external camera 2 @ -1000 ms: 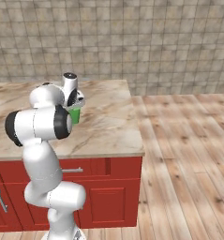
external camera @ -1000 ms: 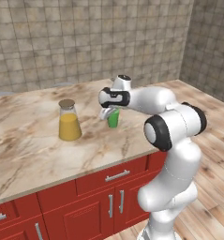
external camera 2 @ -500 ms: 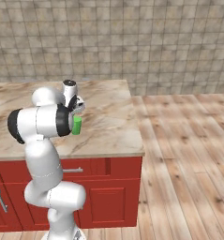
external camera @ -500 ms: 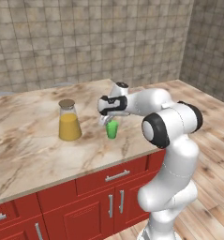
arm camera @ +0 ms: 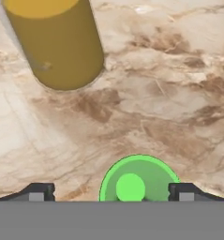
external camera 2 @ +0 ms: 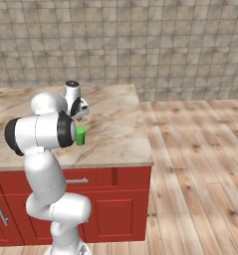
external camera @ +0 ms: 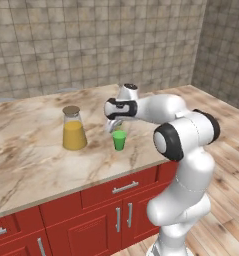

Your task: Place the pitcher and cup on the dining counter for serving.

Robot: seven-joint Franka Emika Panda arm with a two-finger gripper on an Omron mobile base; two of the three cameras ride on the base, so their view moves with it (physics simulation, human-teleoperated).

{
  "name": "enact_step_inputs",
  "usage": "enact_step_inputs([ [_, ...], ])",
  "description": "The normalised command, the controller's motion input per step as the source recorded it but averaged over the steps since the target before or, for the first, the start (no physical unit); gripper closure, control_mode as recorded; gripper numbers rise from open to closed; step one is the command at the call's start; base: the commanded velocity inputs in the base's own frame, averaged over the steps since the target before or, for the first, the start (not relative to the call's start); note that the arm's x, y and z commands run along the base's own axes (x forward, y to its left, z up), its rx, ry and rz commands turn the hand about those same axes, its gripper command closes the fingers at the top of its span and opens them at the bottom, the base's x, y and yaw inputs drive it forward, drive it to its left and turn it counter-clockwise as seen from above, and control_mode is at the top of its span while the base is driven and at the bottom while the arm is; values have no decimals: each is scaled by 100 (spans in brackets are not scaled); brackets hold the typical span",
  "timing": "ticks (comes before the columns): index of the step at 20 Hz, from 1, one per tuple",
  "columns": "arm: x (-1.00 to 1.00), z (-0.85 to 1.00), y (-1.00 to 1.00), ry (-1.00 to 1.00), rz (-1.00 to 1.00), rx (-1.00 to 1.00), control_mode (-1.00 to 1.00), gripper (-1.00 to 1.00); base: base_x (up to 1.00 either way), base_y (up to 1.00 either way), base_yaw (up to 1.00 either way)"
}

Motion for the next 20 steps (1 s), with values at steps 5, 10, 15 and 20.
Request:
enact_step_inputs([
  [5, -76, 65, 0, -14, -4, 0, -100, -100, 0, 0, 0],
  [10, -100, 28, -2, -10, -10, 0, -100, -100, 0, 0, 0],
  [15, -100, 1, -15, -17, -13, 2, -100, -100, 0, 0, 0],
  [20, -100, 1, -11, -16, -15, 2, -100, -100, 0, 0, 0],
])
